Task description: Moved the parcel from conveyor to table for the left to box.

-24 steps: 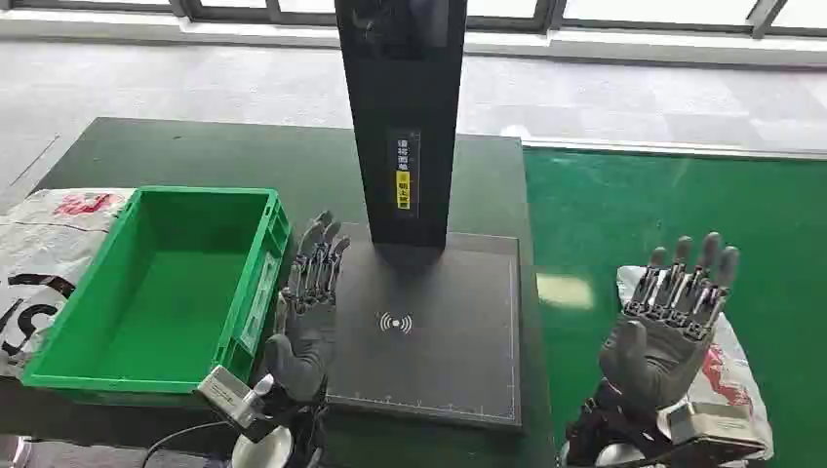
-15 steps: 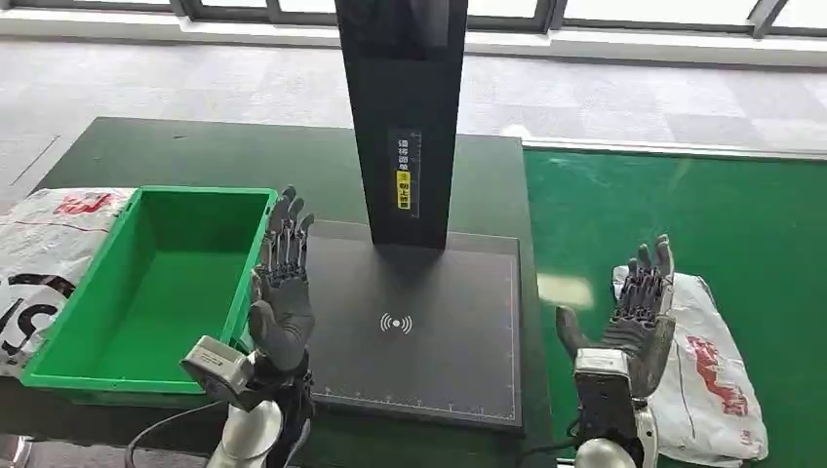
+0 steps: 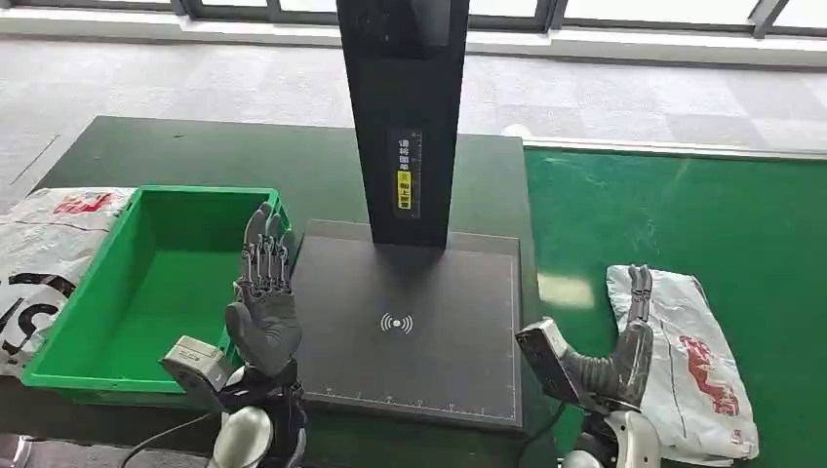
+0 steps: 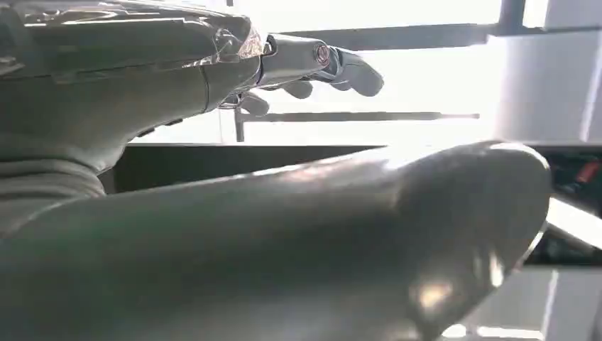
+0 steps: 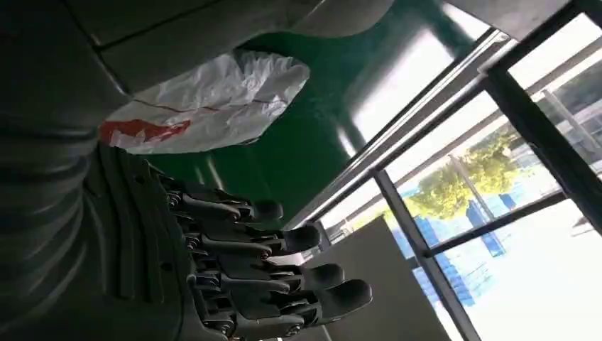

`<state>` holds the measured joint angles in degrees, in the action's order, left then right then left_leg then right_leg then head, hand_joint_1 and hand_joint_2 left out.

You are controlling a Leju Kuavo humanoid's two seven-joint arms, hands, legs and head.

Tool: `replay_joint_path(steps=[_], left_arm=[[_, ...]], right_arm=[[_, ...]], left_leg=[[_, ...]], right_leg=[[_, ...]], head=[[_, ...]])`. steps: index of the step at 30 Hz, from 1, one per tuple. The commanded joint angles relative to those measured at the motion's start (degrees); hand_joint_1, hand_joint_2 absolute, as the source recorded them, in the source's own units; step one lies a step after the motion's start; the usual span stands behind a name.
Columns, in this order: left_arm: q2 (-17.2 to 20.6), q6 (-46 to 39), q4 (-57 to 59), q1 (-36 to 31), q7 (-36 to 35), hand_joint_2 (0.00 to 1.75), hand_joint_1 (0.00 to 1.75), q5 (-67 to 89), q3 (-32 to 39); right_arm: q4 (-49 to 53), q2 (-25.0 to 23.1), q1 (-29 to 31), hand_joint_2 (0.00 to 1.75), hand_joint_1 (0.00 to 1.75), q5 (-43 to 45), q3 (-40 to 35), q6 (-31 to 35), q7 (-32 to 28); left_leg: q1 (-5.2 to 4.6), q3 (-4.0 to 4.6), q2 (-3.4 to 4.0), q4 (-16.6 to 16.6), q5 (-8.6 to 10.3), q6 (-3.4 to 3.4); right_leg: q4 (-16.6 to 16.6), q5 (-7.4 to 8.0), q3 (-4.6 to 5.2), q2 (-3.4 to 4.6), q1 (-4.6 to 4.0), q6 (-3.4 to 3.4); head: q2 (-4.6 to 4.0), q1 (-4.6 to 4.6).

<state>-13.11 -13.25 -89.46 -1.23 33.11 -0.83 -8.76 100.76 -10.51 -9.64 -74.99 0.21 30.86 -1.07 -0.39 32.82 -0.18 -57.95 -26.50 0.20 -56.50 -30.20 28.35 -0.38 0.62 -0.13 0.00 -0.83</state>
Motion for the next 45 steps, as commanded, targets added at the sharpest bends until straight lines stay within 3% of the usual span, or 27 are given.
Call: replay_joint_path(steps=[1,9,13,21,24,31,35,45], left_arm=[[-0.9,-0.6,2.4,-0.2,-0.6,0.0,0.0,0.0,2.9],[-0.9,-0.6,2.4,-0.2,-0.6,0.0,0.0,0.0,2.9],[-0.1,0.6,7.1,-2.2,-3.6,0.0,0.0,-2.6,2.4],[-0.5,0.0,10.9,-4.7,-2.0,0.0,0.0,-1.6,0.6],[-0.6,-0.3,11.4,-5.3,-2.2,0.0,0.0,-1.2,0.2],[-0.8,-1.5,12.2,-5.1,-2.0,0.0,0.0,-2.4,0.5],[-0.8,-0.9,14.1,-4.8,-1.2,0.0,0.0,-3.3,1.1],[-1.3,-0.3,18.2,-6.2,0.3,0.0,0.0,-4.6,1.8]], right_arm=[[-3.9,0.1,0.3,1.75,0.0,-0.2,5.5,-0.3,0.0],[-3.9,0.1,0.3,1.75,0.0,-0.2,5.5,-0.3,0.0],[-8.4,1.2,-0.5,1.75,0.0,-0.4,11.4,-3.4,3.0],[-15.8,0.7,1.0,1.75,0.0,9.7,22.7,-0.2,-5.4],[-21.6,1.5,5.1,1.75,0.0,12.4,25.1,-2.7,-6.5],[-35.6,6.7,15.0,1.75,0.0,6.0,30.1,-5.2,-1.5],[-38.4,8.9,16.0,1.75,0.0,5.4,30.1,-5.0,-1.9],[-43.2,8.9,17.2,1.75,0.0,4.9,29.5,-4.2,-2.5]], left_leg=[[0.04,-0.09,0.04,0.1,0.06,0.06],[0.05,-0.13,0.06,0.1,0.04,0.06],[0.05,-0.15,-0.06,0.1,0.03,0.03],[0.05,-0.11,-0.17,0.1,0.1,0.03],[0.04,-0.12,-0.07,0.1,0.07,0.03],[0.04,-0.14,0.1,0.1,0.13,0.02],[0.02,-0.18,0.14,0.2,0.11,0.01],[0.01,-0.13,0.07,0.0,0.06,0.02]], right_leg=[[0.2,0.09,-0.09,0.05,-0.04,0.0],[0.2,0.08,-0.1,0.07,-0.05,0.0],[0.2,0.04,-0.17,-0.05,-0.05,0.0],[0.2,0.1,-0.16,-0.16,-0.03,0.04],[0.2,0.11,-0.13,-0.06,-0.03,0.03],[0.2,0.21,-0.09,0.11,-0.03,0.04],[0.3,0.23,-0.14,0.16,-0.01,0.07],[0.1,0.15,-0.13,0.09,-0.01,0.04]], head=[[0.0,0.0],[0.0,0.0],[0.0,0.0],[0.0,0.0],[0.0,0.0],[0.0,0.0],[0.0,0.0],[0.0,0.0]])
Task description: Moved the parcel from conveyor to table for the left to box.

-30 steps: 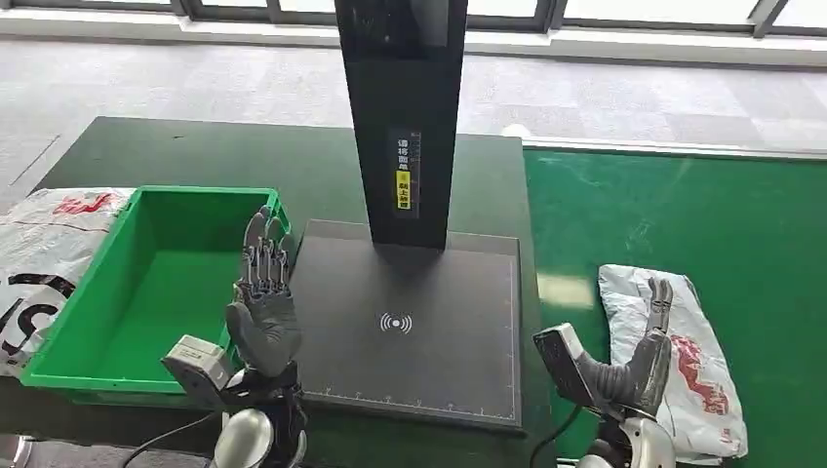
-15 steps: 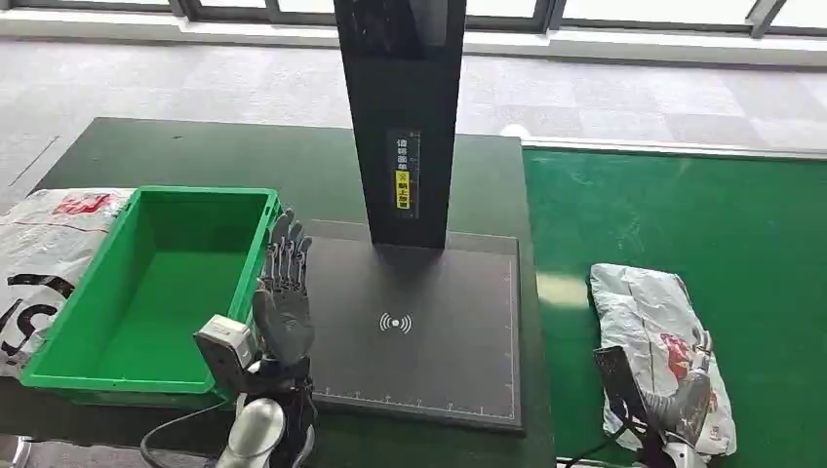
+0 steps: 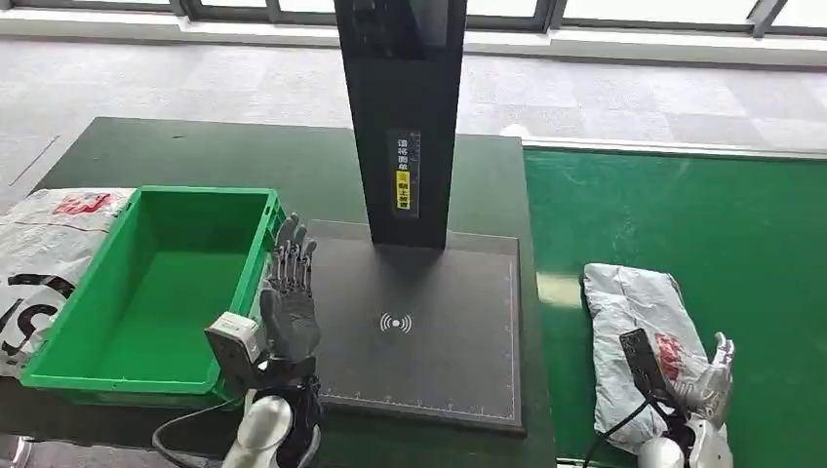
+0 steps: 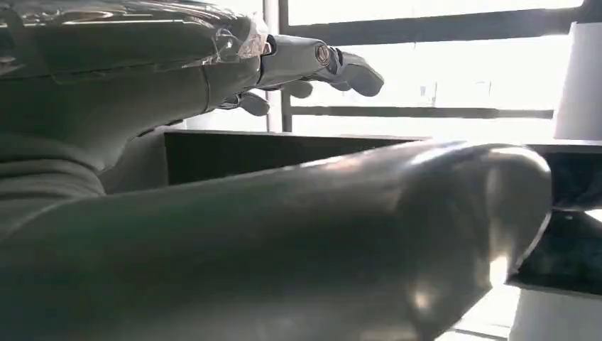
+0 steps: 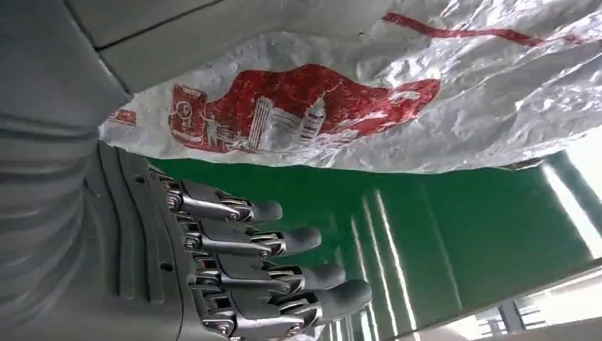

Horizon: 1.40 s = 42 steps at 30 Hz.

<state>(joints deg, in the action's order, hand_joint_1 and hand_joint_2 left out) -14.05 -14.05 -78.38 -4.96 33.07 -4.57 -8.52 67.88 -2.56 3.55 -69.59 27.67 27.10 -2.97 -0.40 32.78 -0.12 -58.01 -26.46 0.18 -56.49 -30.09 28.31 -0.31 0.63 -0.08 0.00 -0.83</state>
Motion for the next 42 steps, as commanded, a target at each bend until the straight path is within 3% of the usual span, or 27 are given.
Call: replay_joint_path(steps=[1,4,7,11,16,21,22,26,29,31,34,37,42], left_arm=[[-0.5,0.5,7.1,-2.3,0.5,0.0,0.0,-0.9,1.5],[-0.5,0.7,6.9,-2.1,0.5,0.0,0.0,-0.9,1.5],[-0.5,0.7,6.9,-2.1,0.5,0.0,0.0,-0.9,1.5],[-0.6,1.1,9.3,-3.5,-0.2,0.0,0.0,-0.3,1.3],[-0.8,2.4,9.7,-4.3,-1.4,0.0,0.0,1.4,0.8],[-1.0,2.9,9.3,-4.2,-2.1,0.0,0.0,2.0,0.8],[-1.0,3.1,9.0,-4.1,-2.3,0.0,0.0,2.1,0.8],[-0.8,3.3,8.3,-3.5,-2.5,0.0,0.0,2.1,0.7],[-1.1,4.0,5.9,-1.9,-3.5,0.0,0.0,3.5,0.8],[-1.3,4.1,4.9,-0.3,-3.6,0.0,0.0,4.0,1.3],[-1.2,4.5,6.0,-0.4,-3.6,0.0,0.0,4.1,1.4],[-1.2,4.3,7.6,-2.1,-3.4,0.0,0.0,3.9,2.1],[-1.1,4.4,7.4,-1.9,-3.3,0.0,0.0,3.8,2.3]], right_arm=[[-10.8,0.6,4.1,1.75,0.0,-1.3,1.8,-0.3,0.0],[-15.4,0.5,5.3,1.75,0.0,-5.2,-0.4,-4.9,3.2],[-15.4,0.5,5.3,1.75,0.0,-5.2,-0.4,-4.9,3.2],[-22.2,-2.7,5.4,1.75,0.0,-7.8,-5.7,-10.1,3.1],[-22.7,-6.3,3.0,1.75,0.0,-9.2,-12.4,-15.6,1.7],[-20.0,-6.5,1.7,1.75,0.02,-7.7,-13.3,-17.1,0.9],[-18.9,-6.8,1.3,1.75,1.75,-7.3,-13.4,-16.9,0.5],[-16.5,-7.1,0.4,1.75,1.75,-7.1,-13.8,-17.0,0.5],[-8.6,-8.2,-2.2,1.75,1.75,-6.2,-13.5,-14.6,1.6],[-0.9,-9.6,-4.0,1.75,1.75,-0.9,-11.6,-10.9,0.0],[5.0,-9.7,-6.0,1.75,1.75,4.6,-9.7,-11.0,-1.7],[5.6,-9.3,-6.0,1.75,1.75,10.4,-9.2,-11.2,-6.1],[6.3,-10.0,-5.4,1.75,1.75,13.8,-9.3,-10.0,-8.3]], left_leg=[[0.05,-0.11,0.06,0.2,0.07,0.08],[0.07,-0.06,0.07,0.1,0.05,0.06],[0.07,-0.08,0.11,0.1,0.03,0.06],[0.1,-0.1,0.14,0.1,0.03,0.08],[0.16,-0.1,0.13,0.1,0.0,0.09],[0.39,-0.34,0.79,0.1,-0.06,0.22],[0.38,-0.33,0.76,0.2,0.03,0.26],[0.52,-0.54,1.01,0.0,-0.09,0.29],[0.57,-0.59,1.03,0.1,-0.09,0.45],[0.58,-0.59,1.06,0.0,-0.05,0.48],[0.53,-0.61,0.94,0.1,-0.02,0.54],[0.52,-0.57,0.72,0.1,-0.01,0.56],[0.52,-0.37,0.74,0.1,0.01,0.63]], right_leg=[[0.2,0.11,-0.1,0.07,-0.04,-0.02],[0.1,0.09,-0.06,0.08,-0.07,-0.01],[0.1,0.08,-0.08,0.12,-0.07,-0.01],[0.2,0.1,-0.11,0.15,-0.1,-0.03],[0.1,0.06,-0.13,0.14,-0.16,-0.05],[0.2,0.21,-0.14,0.72,-0.45,-0.21],[0.2,0.28,-0.09,0.71,-0.45,-0.21],[0.1,0.31,-0.23,0.93,-0.48,-0.36],[0.1,0.34,-0.21,1.0,-0.53,-0.42],[0.0,0.37,-0.19,1.01,-0.55,-0.47],[0.0,0.34,-0.23,0.9,-0.5,-0.48],[0.0,0.31,-0.27,0.68,-0.49,-0.49],[0.0,0.31,-0.14,0.7,-0.5,-0.52]], head=[[0.0,0.0],[0.0,0.0],[0.0,0.0],[0.0,0.0],[0.0,0.0],[0.0,0.0],[0.0,0.0],[0.0,0.02],[0.0,0.02],[0.0,0.02],[0.0,0.02],[0.0,0.02],[0.0,0.02]])
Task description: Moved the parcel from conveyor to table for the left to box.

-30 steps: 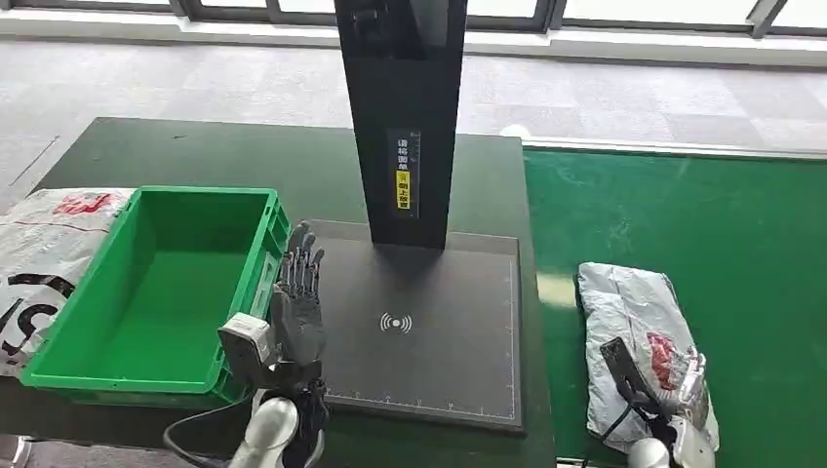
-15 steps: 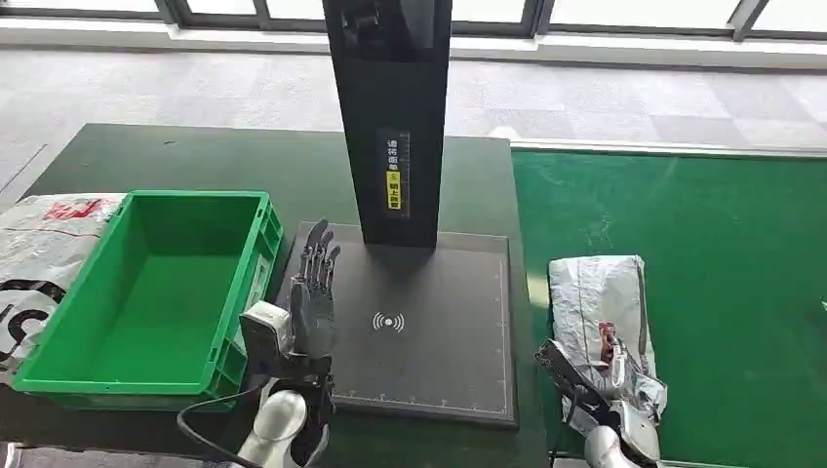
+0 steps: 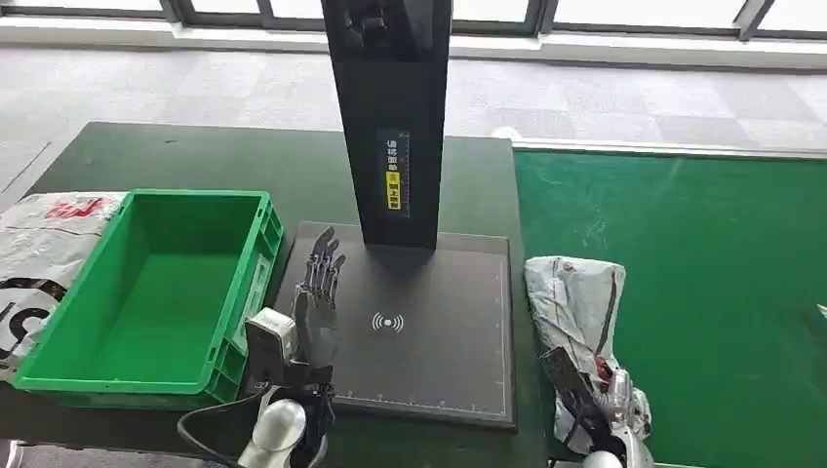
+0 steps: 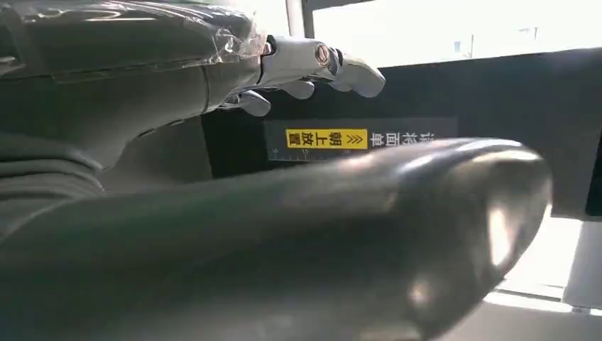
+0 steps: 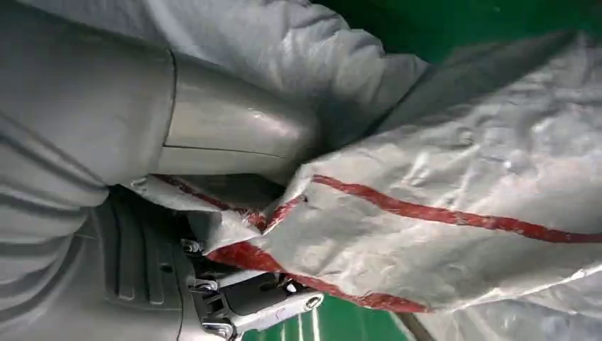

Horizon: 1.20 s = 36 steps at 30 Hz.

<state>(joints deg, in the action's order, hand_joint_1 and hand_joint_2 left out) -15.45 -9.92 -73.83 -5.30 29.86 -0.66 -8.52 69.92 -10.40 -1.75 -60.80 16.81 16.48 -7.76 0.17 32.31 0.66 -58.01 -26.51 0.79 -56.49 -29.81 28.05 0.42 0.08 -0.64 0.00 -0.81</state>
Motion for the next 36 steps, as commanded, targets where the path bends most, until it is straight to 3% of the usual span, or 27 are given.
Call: replay_joint_path(steps=[1,5,6,11,12,14,15,19,24,26,31,33,36], left_arm=[[0.3,0.1,2.8,-1.1,0.1,0.0,0.0,-0.3,2.3],[0.4,0.0,2.2,0.5,1.1,0.0,0.0,-0.6,2.0],[0.3,-0.2,2.1,0.5,1.4,0.0,0.0,-0.6,2.0],[0.2,-0.2,2.2,0.3,1.5,0.0,0.0,-0.6,1.9],[0.2,-0.3,2.3,0.2,1.6,0.0,0.0,-0.6,1.9],[0.1,-0.7,3.8,-1.2,1.9,0.0,0.0,-0.6,1.4],[0.0,-0.9,4.5,-1.8,2.1,0.0,0.0,-0.5,1.1],[0.0,-1.3,4.9,-2.5,2.4,0.0,0.0,-0.7,0.6],[-0.2,-1.0,4.5,-2.3,2.5,0.0,0.0,-1.0,0.4],[-0.2,-0.9,5.2,-2.6,3.1,0.0,0.0,-1.5,0.6],[-0.3,-0.9,5.8,-3.0,3.6,0.0,0.0,-1.6,0.6],[-0.3,-1.1,6.0,-3.4,5.9,0.0,0.0,-2.1,0.0],[-0.7,-3.6,3.4,-2.4,8.8,0.0,0.0,-2.2,-0.1]], right_arm=[[5.6,-2.4,-0.1,1.75,1.75,8.8,1.6,1.4,-5.8],[14.6,-3.0,-2.4,1.75,1.75,18.1,0.8,6.7,-11.7],[18.5,-4.4,-3.1,1.75,1.75,23.7,1.1,11.5,-17.6],[20.7,-4.7,-4.3,1.75,1.75,23.6,0.2,11.8,-17.3],[21.3,-4.9,-4.1,1.75,1.75,25.9,0.1,13.3,-19.6],[26.6,-6.6,-5.8,1.75,1.75,34.3,-3.2,19.7,-31.4],[28.4,-7.2,-6.4,1.75,1.75,33.8,-5.3,21.1,-32.2],[31.5,-6.9,-6.4,1.75,1.75,31.5,-10.8,23.5,-32.2],[31.9,-6.5,-3.7,1.75,1.75,19.8,-22.1,23.5,-32.2],[28.1,-4.2,-1.7,1.75,1.75,17.3,-28.1,23.5,-28.8],[24.7,-3.5,0.1,1.75,1.75,16.8,-29.3,23.5,-27.8],[15.9,-0.8,4.3,1.75,1.75,15.4,-34.6,22.7,-23.2],[8.1,-1.6,7.2,1.75,1.75,13.0,-38.0,23.5,-21.9]], left_leg=[[-0.07,0.12,-0.05,0.1,0.08,0.02],[-0.09,0.26,-0.09,0.1,0.09,0.01],[-0.09,0.26,-0.09,0.1,0.03,-0.02],[-0.12,0.42,-0.34,0.1,0.08,-0.05],[-0.09,0.39,-0.29,0.0,0.05,-0.05],[-0.13,0.39,-0.28,0.2,0.11,-0.04],[-0.16,0.46,-0.36,0.1,0.09,-0.05],[-0.18,0.51,-0.36,0.0,0.1,-0.09],[-0.2,0.54,-0.21,0.0,0.1,-0.1],[-0.16,0.52,-0.12,0.1,0.16,-0.07],[-0.13,0.46,-0.22,0.1,0.18,-0.15],[-0.13,0.42,-0.31,0.2,0.23,-0.15],[-0.12,0.4,-0.18,0.1,0.16,-0.16]], right_leg=[[0.1,0.04,0.16,-0.03,0.07,0.04],[0.1,0.04,0.31,-0.07,0.1,0.06],[0.0,-0.02,0.3,-0.08,0.08,0.05],[0.1,-0.05,0.33,-0.27,0.11,0.12],[0.0,-0.05,0.3,-0.21,0.08,0.11],[0.1,0.0,0.33,-0.18,0.11,0.12],[0.0,-0.05,0.4,-0.26,0.15,0.1],[0.0,-0.05,0.45,-0.29,0.18,0.1],[-0.1,-0.02,0.53,-0.15,0.19,0.11],[0.0,0.06,0.55,-0.04,0.15,0.11],[0.0,0.04,0.41,-0.16,0.12,0.13],[0.1,0.06,0.36,-0.24,0.13,0.14],[0.1,0.07,0.32,-0.12,0.11,0.13]], head=[[0.0,0.0],[0.0,0.0],[0.0,0.0],[0.0,0.0],[0.0,0.0],[0.0,0.0],[0.0,0.0],[0.0,0.0],[0.0,0.0],[0.0,0.0],[0.0,0.0],[0.0,0.0],[0.0,0.0]])
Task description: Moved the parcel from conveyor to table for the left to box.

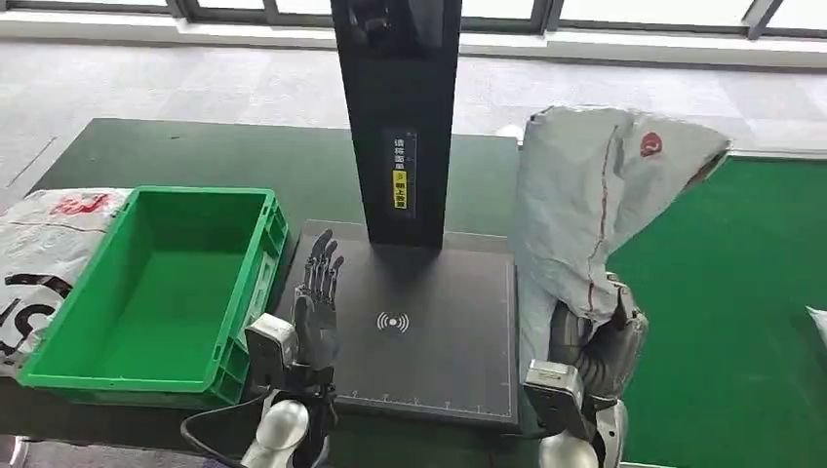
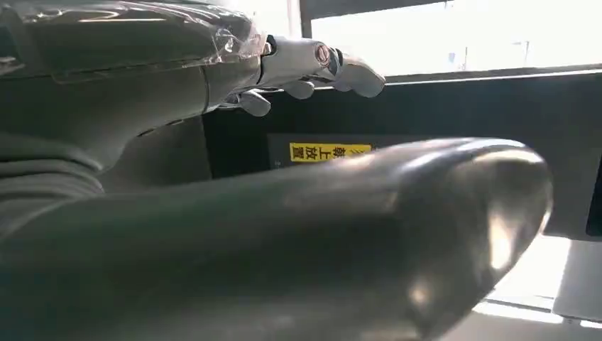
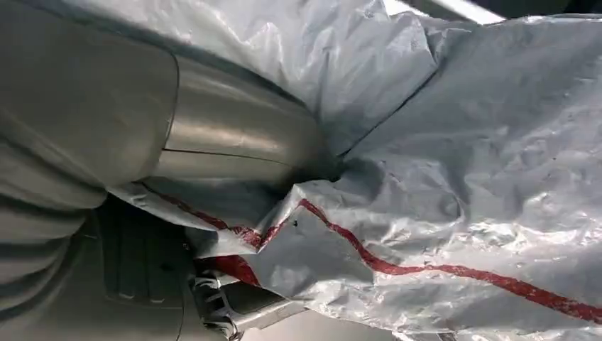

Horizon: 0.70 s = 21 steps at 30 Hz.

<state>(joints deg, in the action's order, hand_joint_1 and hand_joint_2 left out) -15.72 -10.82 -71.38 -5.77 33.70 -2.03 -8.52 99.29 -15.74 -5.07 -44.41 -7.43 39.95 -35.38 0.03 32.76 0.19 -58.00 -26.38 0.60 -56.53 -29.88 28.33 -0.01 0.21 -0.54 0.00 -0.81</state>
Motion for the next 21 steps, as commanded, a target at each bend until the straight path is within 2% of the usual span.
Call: replay_joint_path(steps=[1,2,3,5,8,9,12,21], left_arm=[[-0.7,-4.9,-0.4,-1.4,6.3,0.0,0.0,0.3,0.0],[-0.7,-4.9,-0.4,-1.4,6.3,0.0,0.0,0.3,0.0],[-1.0,-8.7,-7.3,0.8,6.3,0.0,0.0,2.6,-0.9],[-0.9,-13.6,-13.4,2.5,6.3,0.0,0.0,4.6,-2.5],[0.5,-27.0,-20.3,3.7,6.3,0.0,0.0,7.1,-6.8],[0.3,-29.2,-23.0,4.0,6.3,0.0,0.0,6.8,-6.4],[-2.9,-29.2,-28.7,5.1,6.3,0.0,0.0,8.2,-2.1],[-3.0,-29.2,-28.6,5.0,6.3,0.0,0.0,8.0,-1.9]], right_arm=[[-22.4,3.4,10.6,1.75,1.75,-3.7,-14.6,0.0,5.8],[-22.4,3.4,10.6,1.75,1.75,-3.7,-14.6,0.0,5.8],[-25.0,2.9,11.0,1.75,1.75,-4.3,-16.6,-0.3,7.1],[-27.8,2.6,11.7,1.75,1.75,-5.1,-17.9,-0.6,8.7],[-33.5,2.2,13.4,1.75,1.75,-4.7,-19.3,-2.3,10.5],[-35.3,2.0,13.9,1.75,1.75,-4.1,-19.4,-3.0,11.0],[-38.3,1.5,14.6,1.75,1.75,-3.5,-19.3,-5.6,12.2],[-38.7,1.5,14.7,1.75,1.75,-3.6,-19.2,-5.8,12.4]], left_leg=[[0.0,-0.04,0.35,0.2,0.12,0.02],[0.02,-0.05,0.52,0.2,0.1,0.04],[0.03,-0.04,0.47,0.2,0.08,0.04],[0.06,-0.02,0.29,0.0,0.0,0.04],[0.06,0.01,0.21,0.1,0.08,0.05],[0.05,0.02,0.17,0.0,0.04,0.03],[0.05,0.08,0.22,0.0,0.04,0.03],[0.04,0.14,-0.02,0.0,0.08,0.01]], right_leg=[[0.2,0.24,0.09,0.37,0.01,0.05],[0.2,0.27,0.14,0.53,-0.02,0.04],[0.2,0.22,0.15,0.45,-0.02,0.03],[0.0,0.08,0.11,0.27,-0.06,0.01],[0.1,0.1,0.1,0.23,-0.05,0.03],[0.0,0.05,0.08,0.18,-0.05,0.01],[0.0,0.05,0.14,0.23,-0.06,0.02],[0.0,0.04,0.12,0.01,-0.04,0.03]], head=[[0.0,0.0],[0.0,0.0],[0.0,0.0],[0.0,0.0],[0.0,0.0],[0.0,0.0],[0.0,0.0],[0.0,0.0]])
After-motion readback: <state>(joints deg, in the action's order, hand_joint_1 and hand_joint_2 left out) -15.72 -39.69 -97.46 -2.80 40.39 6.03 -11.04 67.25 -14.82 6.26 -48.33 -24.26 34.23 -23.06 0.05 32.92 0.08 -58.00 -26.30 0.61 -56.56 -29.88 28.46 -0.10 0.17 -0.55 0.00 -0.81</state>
